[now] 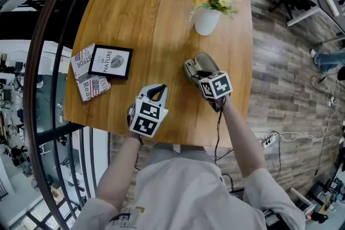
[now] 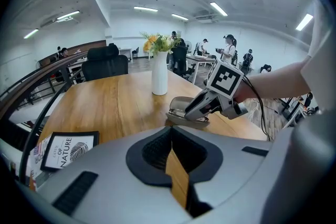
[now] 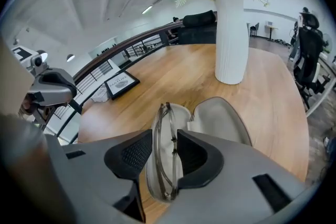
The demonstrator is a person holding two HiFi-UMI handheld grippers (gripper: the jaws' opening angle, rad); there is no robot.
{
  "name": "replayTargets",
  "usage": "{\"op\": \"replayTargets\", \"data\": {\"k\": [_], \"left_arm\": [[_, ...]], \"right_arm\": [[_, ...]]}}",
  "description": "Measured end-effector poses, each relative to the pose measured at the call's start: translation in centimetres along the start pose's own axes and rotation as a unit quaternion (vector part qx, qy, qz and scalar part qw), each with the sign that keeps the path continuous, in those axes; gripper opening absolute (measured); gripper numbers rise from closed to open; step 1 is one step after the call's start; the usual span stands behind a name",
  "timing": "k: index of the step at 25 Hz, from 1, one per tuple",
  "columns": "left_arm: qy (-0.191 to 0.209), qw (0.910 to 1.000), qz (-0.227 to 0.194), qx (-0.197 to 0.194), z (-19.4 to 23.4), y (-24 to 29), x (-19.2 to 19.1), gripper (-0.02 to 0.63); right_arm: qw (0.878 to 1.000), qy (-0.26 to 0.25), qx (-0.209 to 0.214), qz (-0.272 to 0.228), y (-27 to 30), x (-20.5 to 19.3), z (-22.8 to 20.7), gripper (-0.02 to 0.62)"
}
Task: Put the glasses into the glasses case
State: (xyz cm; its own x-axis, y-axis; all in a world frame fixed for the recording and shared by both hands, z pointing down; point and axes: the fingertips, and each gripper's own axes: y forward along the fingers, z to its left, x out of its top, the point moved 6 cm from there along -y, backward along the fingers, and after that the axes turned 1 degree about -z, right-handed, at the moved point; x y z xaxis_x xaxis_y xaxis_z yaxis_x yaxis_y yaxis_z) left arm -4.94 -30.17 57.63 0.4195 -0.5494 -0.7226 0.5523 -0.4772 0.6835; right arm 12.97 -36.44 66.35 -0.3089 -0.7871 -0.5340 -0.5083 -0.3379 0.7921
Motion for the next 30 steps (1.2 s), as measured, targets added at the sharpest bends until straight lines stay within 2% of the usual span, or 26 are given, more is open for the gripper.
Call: {"op": "replayTargets", "data": {"k": [6,8,10,16,19,22,26,30], "left_arm": [[-0.003,1.0000,0.003,-0.004,0.1,-0.3,-0.8,0.018],[-0.004,1.0000,0.005,-0.006,0.1,-0.4,-1.0,0.018],[-0.005,0.9999,0.007,-0.008,0.1,-0.5,-1.2,0.018],[0.001,1.0000,0.000,-0.006,0.6,-0.6,-0.5,0.018],[0.008,0.9999,-0.013,-0.001,1.0,-1.3,0.7,0.018],[0.024,0.9990,-0.035,0.009,1.6,-2.9,3.0,0.018],[0.046,0.9959,-0.071,0.031,2.4,-5.4,6.2,0.018],[0.065,0.9906,-0.108,0.052,2.6,-8.2,9.2,0.018]], "right_arm": [[0.999,0.042,0.028,-0.020,0.2,-0.2,0.2,0.188],[0.998,0.045,0.038,-0.027,0.1,-0.2,0.6,0.227],[0.997,0.039,0.038,-0.048,-0.4,0.2,1.0,0.252],[0.989,0.063,0.051,-0.125,-3.7,2.5,2.0,0.249],[0.983,0.059,0.045,-0.167,-6.5,4.4,2.5,0.218],[0.976,0.036,0.020,-0.214,-10.2,6.7,3.2,0.187],[0.961,0.003,-0.011,-0.276,-15.6,9.8,4.7,0.157],[0.944,-0.020,-0.016,-0.330,-20.8,11.9,7.2,0.128]]}}
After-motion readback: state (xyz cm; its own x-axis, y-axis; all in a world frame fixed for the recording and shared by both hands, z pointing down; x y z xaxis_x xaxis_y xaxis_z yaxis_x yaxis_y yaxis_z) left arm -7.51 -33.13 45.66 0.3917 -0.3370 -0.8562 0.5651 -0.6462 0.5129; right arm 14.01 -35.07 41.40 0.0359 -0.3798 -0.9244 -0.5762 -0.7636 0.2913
